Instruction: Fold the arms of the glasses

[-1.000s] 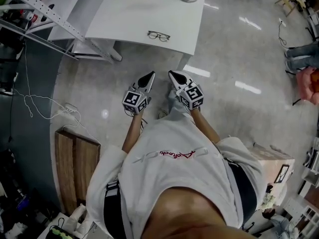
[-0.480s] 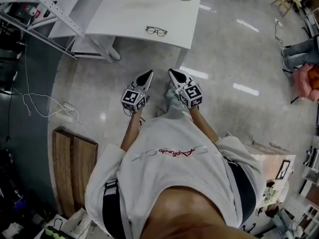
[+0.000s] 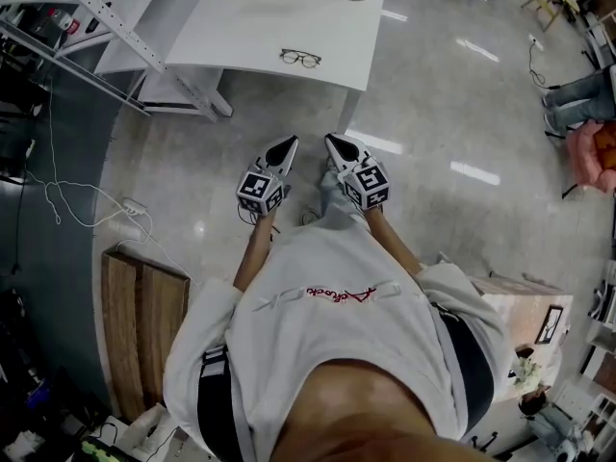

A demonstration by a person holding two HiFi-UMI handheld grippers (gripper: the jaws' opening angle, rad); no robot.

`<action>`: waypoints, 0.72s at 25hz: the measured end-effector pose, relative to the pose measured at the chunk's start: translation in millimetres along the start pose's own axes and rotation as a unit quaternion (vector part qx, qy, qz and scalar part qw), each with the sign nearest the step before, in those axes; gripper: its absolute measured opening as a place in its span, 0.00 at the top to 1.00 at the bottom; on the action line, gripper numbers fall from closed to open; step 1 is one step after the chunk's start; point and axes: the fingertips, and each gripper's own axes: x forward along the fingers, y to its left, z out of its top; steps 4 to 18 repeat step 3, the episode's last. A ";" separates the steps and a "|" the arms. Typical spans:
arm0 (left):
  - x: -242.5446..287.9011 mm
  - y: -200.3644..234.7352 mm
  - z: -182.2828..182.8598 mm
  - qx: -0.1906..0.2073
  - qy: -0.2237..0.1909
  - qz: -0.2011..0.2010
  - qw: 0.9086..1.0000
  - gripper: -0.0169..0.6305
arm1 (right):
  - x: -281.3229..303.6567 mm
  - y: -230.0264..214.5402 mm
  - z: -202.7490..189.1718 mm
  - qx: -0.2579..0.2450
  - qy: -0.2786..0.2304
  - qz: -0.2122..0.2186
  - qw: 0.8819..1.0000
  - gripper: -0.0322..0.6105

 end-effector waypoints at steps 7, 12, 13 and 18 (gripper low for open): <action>-1.6 -1.8 -1.7 -0.001 0.001 -0.001 1.000 0.93 | -2.7 1.4 -2.6 0.001 0.003 -0.002 1.000 0.95; -1.6 -1.8 -1.7 -0.001 0.001 -0.001 1.000 0.93 | -2.7 1.4 -2.6 0.001 0.003 -0.002 1.000 0.95; -1.6 -1.8 -1.7 -0.001 0.001 -0.001 1.000 0.93 | -2.7 1.4 -2.6 0.001 0.003 -0.002 1.000 0.95; -1.6 -1.8 -1.7 -0.001 0.001 -0.001 1.000 0.93 | -2.7 1.4 -2.6 0.001 0.003 -0.002 1.000 0.95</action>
